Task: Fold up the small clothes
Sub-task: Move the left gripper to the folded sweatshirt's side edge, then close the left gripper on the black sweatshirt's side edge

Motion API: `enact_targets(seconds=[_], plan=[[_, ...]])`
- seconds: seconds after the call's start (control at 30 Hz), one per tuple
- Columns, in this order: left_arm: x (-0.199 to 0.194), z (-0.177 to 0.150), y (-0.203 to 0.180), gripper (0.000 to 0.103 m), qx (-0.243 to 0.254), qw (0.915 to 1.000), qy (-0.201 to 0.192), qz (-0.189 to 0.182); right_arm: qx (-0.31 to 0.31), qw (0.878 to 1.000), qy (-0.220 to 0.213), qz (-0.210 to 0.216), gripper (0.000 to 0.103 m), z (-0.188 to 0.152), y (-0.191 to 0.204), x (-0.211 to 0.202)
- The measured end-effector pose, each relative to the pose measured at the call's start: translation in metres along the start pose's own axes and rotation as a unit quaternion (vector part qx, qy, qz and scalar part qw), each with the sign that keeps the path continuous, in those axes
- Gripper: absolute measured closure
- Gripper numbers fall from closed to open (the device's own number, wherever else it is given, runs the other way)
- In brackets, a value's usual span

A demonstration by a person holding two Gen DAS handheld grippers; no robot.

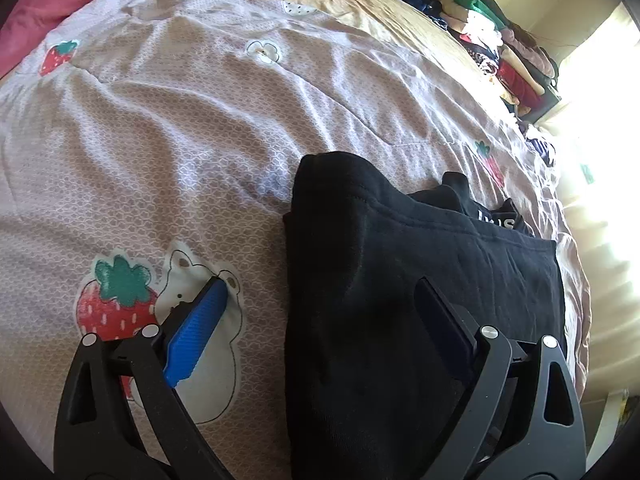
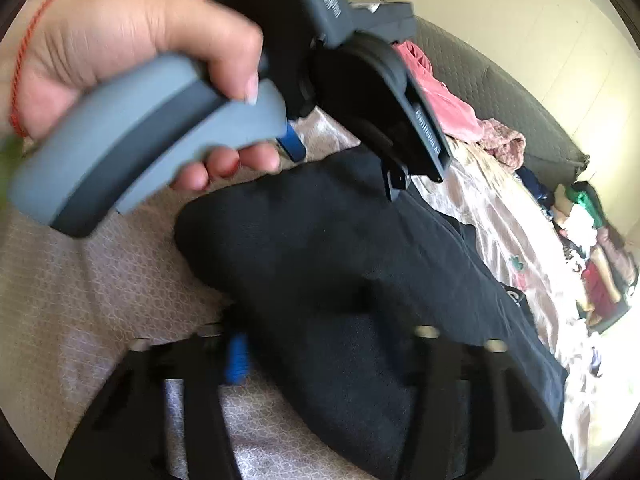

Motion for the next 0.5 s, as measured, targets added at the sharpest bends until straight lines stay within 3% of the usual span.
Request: enact_targets(seconds=[0.07,0.17,0.27,0.4,0.5], plan=[[-0.001,0.0,-0.001,0.016,-0.004,1.0,0.001,-0.007,0.019,1.0,-0.008,0.019,0.087,0.0,-0.008,-0.003],[-0.002,-0.002,-0.004,0.018,-0.005,0.9999,0.01,-0.008,0.062,0.997,-0.018,0.041,0.093,-0.001,-0.023,-0.009],[-0.003,-0.004,-0.01,0.033,-0.005,0.9999,0.012,-0.01,0.113,0.991,-0.036,0.063,0.094,-0.005,-0.043,-0.018],[-0.007,-0.006,-0.027,0.052,-0.012,0.9989,0.01,-0.044,0.136,0.987,-0.051,0.067,0.094,-0.008,-0.057,-0.029],[-0.013,-0.007,-0.045,0.075,0.003,0.9993,0.001,-0.038,0.147,0.985,-0.061,0.062,0.094,-0.01,-0.063,-0.036]])
Point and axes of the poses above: each gripper's, at about its wrist camera, not at the fingertips, and x roughly the way its jaws point, y to its left, z to its top, the point moved 1 cm from there along x, roughly the way its jaws point, and after that the axes turned 10 degrees about -z, right-handed, at the moved point
